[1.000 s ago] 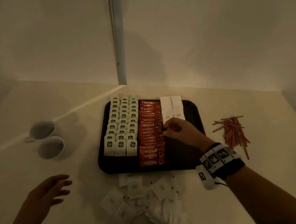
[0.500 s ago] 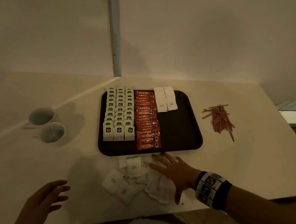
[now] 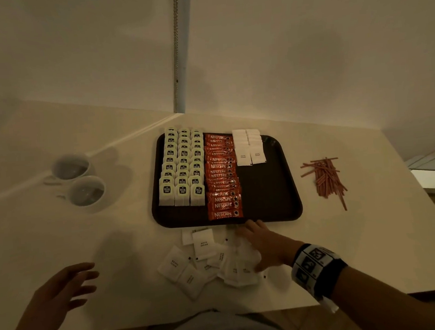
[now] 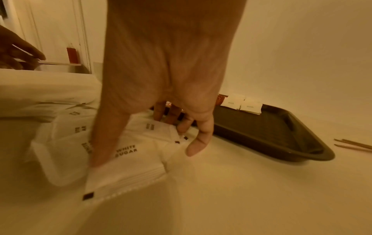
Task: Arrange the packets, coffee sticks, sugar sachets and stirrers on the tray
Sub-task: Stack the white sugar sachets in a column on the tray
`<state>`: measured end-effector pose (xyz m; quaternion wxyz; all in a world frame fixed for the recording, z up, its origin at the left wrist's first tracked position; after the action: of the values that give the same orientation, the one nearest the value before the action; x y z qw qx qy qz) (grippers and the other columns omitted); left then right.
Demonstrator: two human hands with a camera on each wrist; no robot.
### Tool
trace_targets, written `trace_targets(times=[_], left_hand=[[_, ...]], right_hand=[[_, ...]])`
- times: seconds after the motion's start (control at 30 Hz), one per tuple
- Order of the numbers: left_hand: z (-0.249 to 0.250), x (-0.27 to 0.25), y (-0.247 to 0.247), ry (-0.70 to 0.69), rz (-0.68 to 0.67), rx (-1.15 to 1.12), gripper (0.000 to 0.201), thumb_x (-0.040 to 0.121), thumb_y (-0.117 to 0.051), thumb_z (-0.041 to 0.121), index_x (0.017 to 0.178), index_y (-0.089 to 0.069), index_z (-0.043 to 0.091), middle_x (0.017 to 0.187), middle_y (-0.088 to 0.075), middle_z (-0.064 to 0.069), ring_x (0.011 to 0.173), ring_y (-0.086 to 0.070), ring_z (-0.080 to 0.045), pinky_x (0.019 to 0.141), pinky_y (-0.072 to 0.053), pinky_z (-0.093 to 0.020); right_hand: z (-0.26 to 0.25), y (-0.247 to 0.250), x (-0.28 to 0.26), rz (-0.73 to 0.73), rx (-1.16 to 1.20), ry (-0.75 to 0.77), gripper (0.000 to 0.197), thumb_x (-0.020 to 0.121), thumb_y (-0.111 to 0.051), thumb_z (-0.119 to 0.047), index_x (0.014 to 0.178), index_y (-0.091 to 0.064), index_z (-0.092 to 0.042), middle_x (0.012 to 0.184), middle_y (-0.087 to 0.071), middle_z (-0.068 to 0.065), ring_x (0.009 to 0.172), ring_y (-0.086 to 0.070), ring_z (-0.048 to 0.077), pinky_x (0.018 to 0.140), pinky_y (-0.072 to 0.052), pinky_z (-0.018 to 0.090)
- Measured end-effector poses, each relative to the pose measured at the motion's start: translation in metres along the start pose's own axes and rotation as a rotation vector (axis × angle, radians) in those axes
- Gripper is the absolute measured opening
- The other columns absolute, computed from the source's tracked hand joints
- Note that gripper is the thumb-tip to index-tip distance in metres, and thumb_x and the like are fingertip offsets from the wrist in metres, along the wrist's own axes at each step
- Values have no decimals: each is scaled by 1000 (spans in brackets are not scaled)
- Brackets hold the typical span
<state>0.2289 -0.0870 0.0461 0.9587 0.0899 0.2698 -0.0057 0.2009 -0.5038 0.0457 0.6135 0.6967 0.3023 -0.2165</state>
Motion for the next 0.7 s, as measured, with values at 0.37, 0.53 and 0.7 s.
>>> trace_targets(times=[0.37,0.53,0.7], left_hand=[[-11,4,9,40,-21,-23,21,99,-43,12,100,-64,15,83,-73,3,60,-68,-7,48,-51,-15],[-12,4,5,36,-30,-23,22,99,-42,12,98,-63,16,96,-69,-6,66,-69,-15,54,-53,-22],[-12,4,2,34,-25,0,22,99,-42,10,98,-63,16,77,-74,7,60,-68,-7,48,-50,-13]], right_hand=[[6,-11,-6,36,161,-26,93,64,-83,-34,138,-27,-29,140,-27,-1,126,-29,21,106,-36,37],[1,-7,-9,73,167,-4,80,68,-80,-34,133,-35,-21,139,-27,-1,123,-29,20,106,-35,33],[-4,-9,-9,52,288,12,79,73,-77,-25,138,-32,-22,139,-33,-2,123,-34,19,105,-37,33]])
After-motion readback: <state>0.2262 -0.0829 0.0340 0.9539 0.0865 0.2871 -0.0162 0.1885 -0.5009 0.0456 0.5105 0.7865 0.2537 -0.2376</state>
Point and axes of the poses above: each hand's wrist, its own x-axis towards the middle knuckle, its own y-axis out of the back of the hand, z = x × y, the point moved 9 cm from there along x, towards the middle knuckle
